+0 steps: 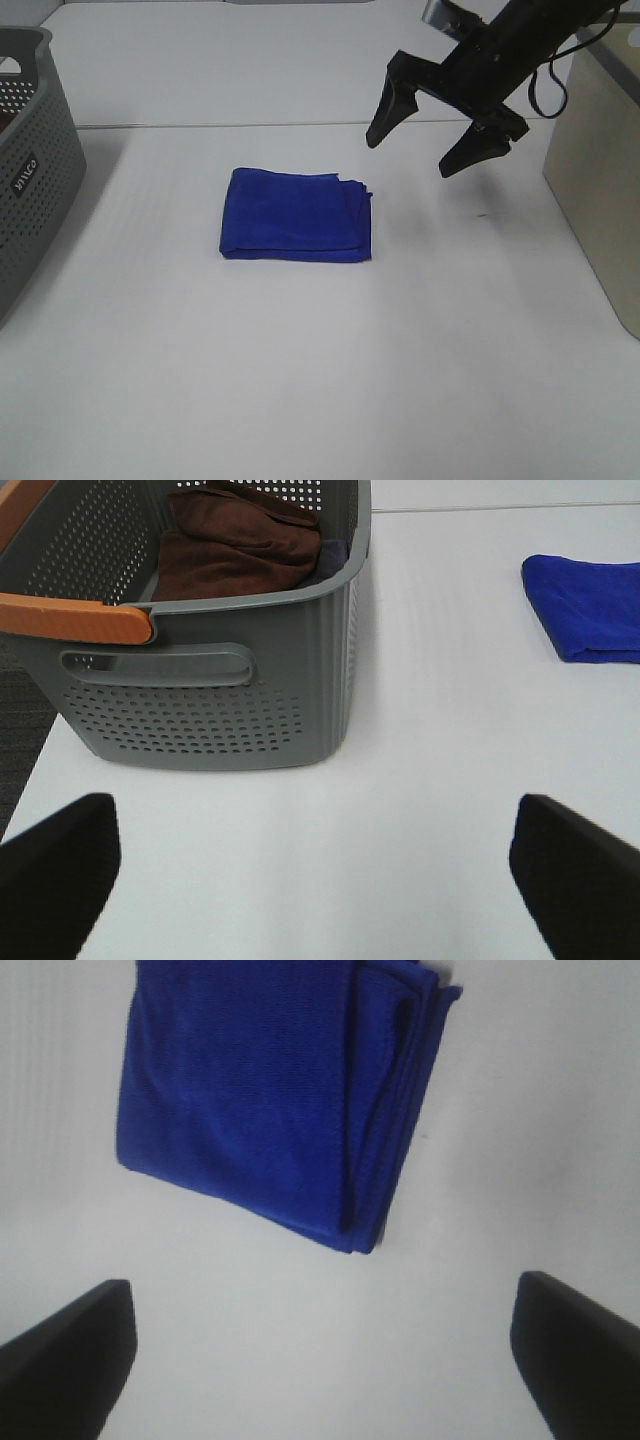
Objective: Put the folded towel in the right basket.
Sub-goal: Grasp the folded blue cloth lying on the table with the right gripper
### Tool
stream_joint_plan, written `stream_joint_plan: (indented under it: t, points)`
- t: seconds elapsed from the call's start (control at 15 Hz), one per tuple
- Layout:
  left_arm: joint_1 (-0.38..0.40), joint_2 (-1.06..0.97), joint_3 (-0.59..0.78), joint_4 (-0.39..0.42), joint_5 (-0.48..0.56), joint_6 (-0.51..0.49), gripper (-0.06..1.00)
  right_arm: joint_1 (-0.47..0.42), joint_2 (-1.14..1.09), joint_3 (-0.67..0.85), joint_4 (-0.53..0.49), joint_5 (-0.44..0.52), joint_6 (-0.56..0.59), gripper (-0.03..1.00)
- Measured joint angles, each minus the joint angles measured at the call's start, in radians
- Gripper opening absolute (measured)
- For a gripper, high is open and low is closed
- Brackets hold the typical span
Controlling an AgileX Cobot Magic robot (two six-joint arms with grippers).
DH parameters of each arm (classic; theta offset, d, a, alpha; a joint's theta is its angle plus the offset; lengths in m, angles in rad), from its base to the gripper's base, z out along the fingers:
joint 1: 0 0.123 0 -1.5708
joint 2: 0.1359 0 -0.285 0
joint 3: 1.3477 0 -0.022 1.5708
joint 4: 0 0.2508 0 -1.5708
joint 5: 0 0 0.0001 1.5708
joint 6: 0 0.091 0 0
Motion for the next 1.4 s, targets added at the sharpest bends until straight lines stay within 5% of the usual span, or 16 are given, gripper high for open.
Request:
stream_joint_plan:
  t: [0.27, 0.93, 1.4]
  points:
    - [0.0, 0.0, 0.0, 0.0, 0.0, 0.0, 0.99, 0.0, 0.131, -0.076, -0.072, -0.016, 0.028, 0.96]
    - [0.0, 0.0, 0.0, 0.0, 0.0, 0.0, 0.99, 0.015, 0.274, -0.096, 0.051, -0.176, 0.01, 0.96]
    - [0.0, 0.0, 0.0, 0.0, 0.0, 0.0, 0.99, 0.234, 0.34, -0.123, 0.224, -0.261, 0.01, 0.86]
